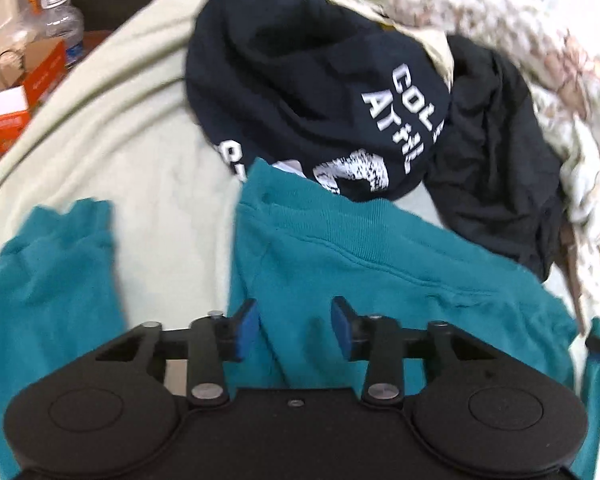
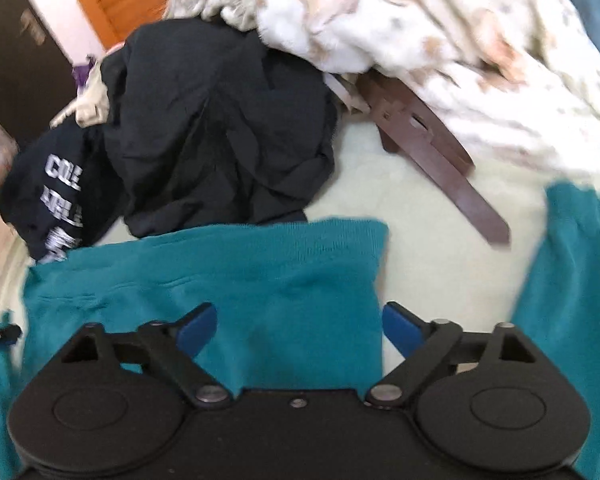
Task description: Fold clothes
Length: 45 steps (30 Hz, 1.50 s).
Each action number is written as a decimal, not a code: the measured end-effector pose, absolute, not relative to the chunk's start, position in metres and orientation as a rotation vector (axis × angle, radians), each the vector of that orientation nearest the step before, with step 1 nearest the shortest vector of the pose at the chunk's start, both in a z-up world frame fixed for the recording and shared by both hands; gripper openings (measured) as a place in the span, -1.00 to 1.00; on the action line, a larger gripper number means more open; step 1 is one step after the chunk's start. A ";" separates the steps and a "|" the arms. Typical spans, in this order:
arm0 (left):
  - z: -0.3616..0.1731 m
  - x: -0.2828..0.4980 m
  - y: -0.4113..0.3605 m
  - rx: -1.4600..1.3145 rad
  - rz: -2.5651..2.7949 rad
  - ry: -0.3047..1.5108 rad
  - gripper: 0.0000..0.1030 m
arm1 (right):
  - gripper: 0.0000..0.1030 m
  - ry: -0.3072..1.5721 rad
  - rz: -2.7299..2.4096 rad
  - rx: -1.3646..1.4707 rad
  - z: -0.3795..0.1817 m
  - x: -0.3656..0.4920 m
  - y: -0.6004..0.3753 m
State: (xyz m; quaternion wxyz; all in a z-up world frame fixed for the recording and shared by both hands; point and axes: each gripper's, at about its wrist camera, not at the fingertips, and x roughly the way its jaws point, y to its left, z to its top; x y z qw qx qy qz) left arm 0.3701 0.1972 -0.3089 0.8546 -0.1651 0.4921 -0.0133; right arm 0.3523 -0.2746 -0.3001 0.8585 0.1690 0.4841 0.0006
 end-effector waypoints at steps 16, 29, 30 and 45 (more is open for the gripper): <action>-0.267 0.247 0.262 -0.329 0.071 0.969 0.48 | 0.99 0.922 0.035 0.386 -0.274 0.209 -0.232; -0.292 0.150 0.313 -0.590 0.193 1.026 0.55 | 0.99 0.944 0.478 0.117 -0.272 0.313 -0.055; -0.296 0.141 0.311 -0.622 0.210 1.030 0.55 | 0.98 0.940 0.533 0.080 -0.273 0.322 -0.037; -0.321 0.074 0.295 -1.010 0.488 0.946 0.29 | 0.43 0.972 1.104 -0.238 -0.318 0.454 0.160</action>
